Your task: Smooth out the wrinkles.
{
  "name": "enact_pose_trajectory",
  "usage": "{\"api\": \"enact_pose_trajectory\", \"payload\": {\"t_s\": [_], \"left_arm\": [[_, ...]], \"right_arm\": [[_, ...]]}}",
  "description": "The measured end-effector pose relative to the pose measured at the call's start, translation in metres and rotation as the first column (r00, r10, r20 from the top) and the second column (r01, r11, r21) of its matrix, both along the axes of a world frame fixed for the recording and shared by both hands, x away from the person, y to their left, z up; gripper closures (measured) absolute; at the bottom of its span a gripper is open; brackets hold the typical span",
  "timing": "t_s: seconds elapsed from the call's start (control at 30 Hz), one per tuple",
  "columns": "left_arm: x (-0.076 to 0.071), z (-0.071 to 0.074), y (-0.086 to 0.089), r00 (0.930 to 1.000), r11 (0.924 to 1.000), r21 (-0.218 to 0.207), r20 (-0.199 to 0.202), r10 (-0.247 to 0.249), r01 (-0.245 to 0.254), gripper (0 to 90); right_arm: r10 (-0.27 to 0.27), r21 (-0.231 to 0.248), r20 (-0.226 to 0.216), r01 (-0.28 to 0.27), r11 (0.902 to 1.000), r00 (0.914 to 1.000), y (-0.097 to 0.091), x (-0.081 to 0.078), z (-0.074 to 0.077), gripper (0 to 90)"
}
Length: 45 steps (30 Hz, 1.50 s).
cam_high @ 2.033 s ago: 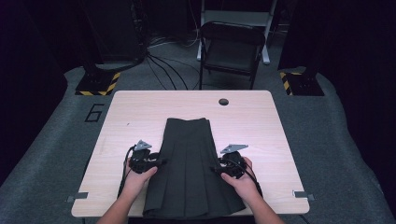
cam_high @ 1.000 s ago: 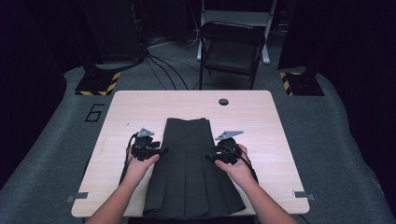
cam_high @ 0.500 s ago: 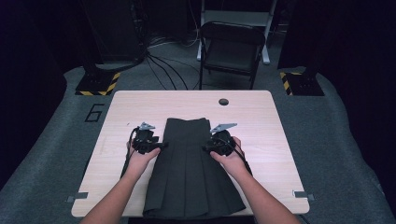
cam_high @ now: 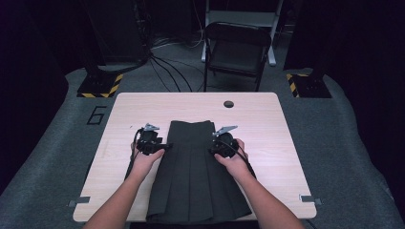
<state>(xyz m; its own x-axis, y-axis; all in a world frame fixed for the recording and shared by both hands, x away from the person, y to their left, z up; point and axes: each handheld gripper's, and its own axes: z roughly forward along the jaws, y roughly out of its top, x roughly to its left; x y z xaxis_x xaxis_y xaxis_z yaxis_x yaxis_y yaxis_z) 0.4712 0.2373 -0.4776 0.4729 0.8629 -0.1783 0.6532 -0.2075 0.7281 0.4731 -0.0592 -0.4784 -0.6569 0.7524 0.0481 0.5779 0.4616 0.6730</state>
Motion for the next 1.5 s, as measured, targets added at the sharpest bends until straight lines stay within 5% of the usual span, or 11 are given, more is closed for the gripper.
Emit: {"api": "enact_pose_trajectory", "payload": {"t_s": [0.57,0.73,1.13,1.5], "left_arm": [[0.013,-0.01,-0.004,0.9997,0.9983,0.054,-0.005,-0.023,0.023,39.9],[0.016,-0.016,-0.009,0.9999,0.9994,0.034,-0.016,0.005,-0.004,39.5],[0.025,-0.03,-0.013,0.9985,0.998,0.062,-0.052,0.013,-0.01,36.1],[0.024,-0.032,-0.014,0.9968,0.9993,0.032,-0.079,-0.015,0.018,53.2]], "right_arm": [[-0.048,-0.052,-0.024,0.047,0.9976,0.9986,-0.003,0.006,-0.018,63.1],[-0.04,-0.053,-0.006,0.04,0.9978,0.9992,-0.006,0.005,-0.025,63.9],[-0.026,-0.072,0.011,0.027,0.997,0.9996,-0.006,0.004,-0.026,65.3],[-0.013,-0.066,-0.006,0.013,0.9977,0.9999,-0.008,0.007,-0.026,65.7]]}}
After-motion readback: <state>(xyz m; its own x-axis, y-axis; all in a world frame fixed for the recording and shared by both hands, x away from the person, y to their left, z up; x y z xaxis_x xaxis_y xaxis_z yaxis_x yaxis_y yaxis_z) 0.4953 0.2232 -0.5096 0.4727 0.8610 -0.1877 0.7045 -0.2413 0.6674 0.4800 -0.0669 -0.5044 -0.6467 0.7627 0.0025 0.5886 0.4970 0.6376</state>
